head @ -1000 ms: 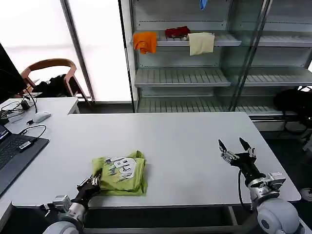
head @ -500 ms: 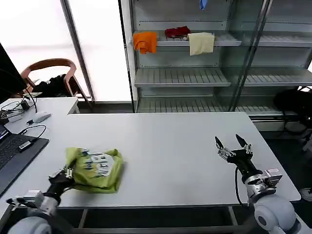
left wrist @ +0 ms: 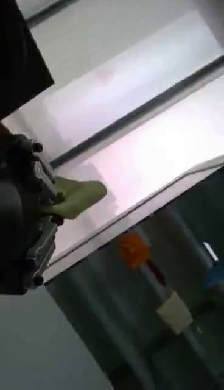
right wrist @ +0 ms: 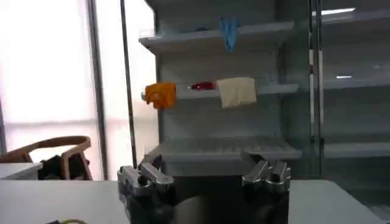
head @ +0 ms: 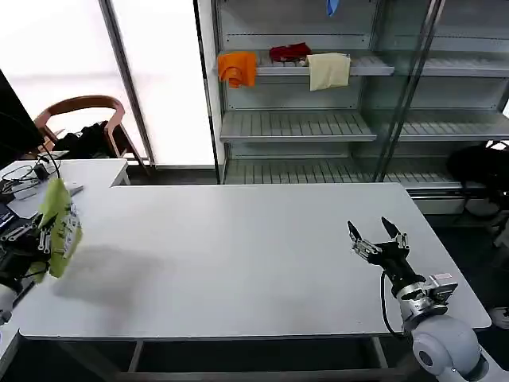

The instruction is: Fold and organize the clothes.

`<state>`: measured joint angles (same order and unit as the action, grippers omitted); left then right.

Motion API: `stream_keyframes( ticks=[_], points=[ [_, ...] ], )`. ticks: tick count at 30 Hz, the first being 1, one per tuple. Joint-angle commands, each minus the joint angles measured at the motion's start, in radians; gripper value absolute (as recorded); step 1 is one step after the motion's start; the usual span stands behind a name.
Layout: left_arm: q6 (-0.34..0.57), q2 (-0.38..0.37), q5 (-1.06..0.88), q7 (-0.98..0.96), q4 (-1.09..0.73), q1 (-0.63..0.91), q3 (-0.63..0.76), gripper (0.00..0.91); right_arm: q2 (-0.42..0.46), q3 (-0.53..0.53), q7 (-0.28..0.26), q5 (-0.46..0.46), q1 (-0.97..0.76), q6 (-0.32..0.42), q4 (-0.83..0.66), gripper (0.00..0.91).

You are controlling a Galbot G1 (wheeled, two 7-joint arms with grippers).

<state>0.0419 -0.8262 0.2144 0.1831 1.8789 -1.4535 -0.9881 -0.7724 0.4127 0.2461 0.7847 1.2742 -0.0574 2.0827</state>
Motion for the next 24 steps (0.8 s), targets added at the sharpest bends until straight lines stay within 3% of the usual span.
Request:
stream_keyframes(
  ticks=[1, 4, 7, 8, 10, 14, 20, 21, 22, 24],
  points=[
    [0.251, -0.17, -0.453, 0.08, -0.175, 0.064, 0.398, 0.0, -0.007, -0.008, 0.0, -0.002, -0.003, -0.001, 0.003, 0.907],
    [0.258, -0.304, -0.509, 0.061, -0.168, 0.079, 0.516, 0.0, -0.006, -0.01, 0.0, -0.005, -0.007, -0.006, 0.007, 0.907],
    [0.189, -0.336, -0.456, 0.04, -0.072, 0.103, 0.604, 0.01, -0.008, -0.008, 0.002, -0.004, -0.015, -0.02, 0.01, 0.907],
    [0.182, -0.336, -0.436, 0.038, -0.058, 0.104, 0.617, 0.0, -0.008, -0.009, 0.002, -0.005, -0.016, -0.02, 0.009, 0.907],
    [0.063, -0.313, -0.368, -0.001, 0.026, 0.127, 0.666, 0.01, -0.008, -0.009, 0.001, -0.005, -0.015, -0.02, 0.008, 0.907],
    [-0.076, -0.278, -0.275, -0.106, 0.059, 0.176, 0.758, 0.02, -0.01, -0.016, 0.001, -0.005, -0.019, -0.02, 0.001, 0.907],
    [-0.257, -0.305, -0.187, -0.295, 0.024, 0.334, 0.919, 0.03, -0.023, -0.029, 0.002, -0.013, -0.031, -0.029, 0.004, 0.907],
    [-0.277, -0.316, -0.182, -0.327, 0.023, 0.36, 0.954, 0.564, -0.027, -0.031, 0.003, -0.015, -0.034, -0.031, 0.003, 0.907],
    [-0.301, -0.326, -0.186, -0.373, 0.025, 0.379, 0.983, 0.907, -0.029, -0.033, 0.003, -0.018, -0.036, -0.035, 0.003, 0.907],
    [-0.361, -0.344, -0.182, -0.425, 0.04, 0.41, 1.013, 0.907, -0.029, -0.037, 0.003, -0.018, -0.043, -0.042, 0.003, 0.907]
  ],
)
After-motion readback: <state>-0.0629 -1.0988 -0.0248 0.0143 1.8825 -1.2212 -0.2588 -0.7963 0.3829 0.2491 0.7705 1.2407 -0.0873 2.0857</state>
